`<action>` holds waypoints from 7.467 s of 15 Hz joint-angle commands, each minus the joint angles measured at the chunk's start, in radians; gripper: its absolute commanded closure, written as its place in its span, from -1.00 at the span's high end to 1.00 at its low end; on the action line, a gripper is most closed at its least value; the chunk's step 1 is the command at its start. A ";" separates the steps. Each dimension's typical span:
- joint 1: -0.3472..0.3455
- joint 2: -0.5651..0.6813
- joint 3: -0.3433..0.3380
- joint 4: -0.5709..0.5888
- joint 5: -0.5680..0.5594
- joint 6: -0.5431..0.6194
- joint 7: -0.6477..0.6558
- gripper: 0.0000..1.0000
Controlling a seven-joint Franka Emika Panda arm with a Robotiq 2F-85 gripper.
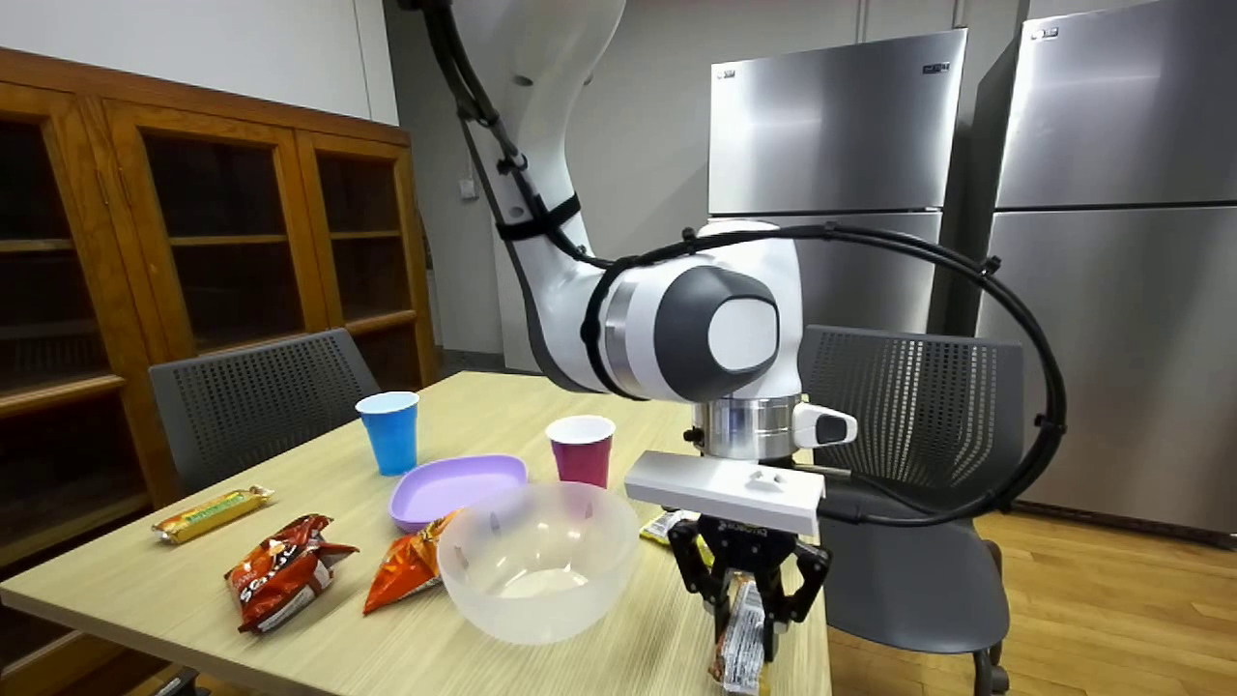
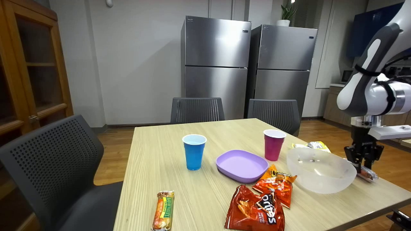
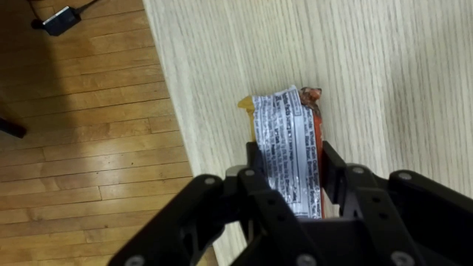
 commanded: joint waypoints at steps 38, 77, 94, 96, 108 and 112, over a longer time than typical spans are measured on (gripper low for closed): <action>0.335 -0.476 0.122 -0.168 0.018 -0.008 0.005 -0.68; 0.512 0.089 0.227 0.364 0.021 -0.201 0.316 -0.68; 0.510 0.122 0.207 0.349 -0.008 -0.218 0.314 -0.68; 0.506 0.117 0.208 0.349 -0.002 -0.228 0.315 0.36; 0.516 -0.064 0.206 0.263 -0.014 -0.256 0.343 1.00; 0.502 -0.041 0.218 0.286 -0.003 -0.232 0.321 1.00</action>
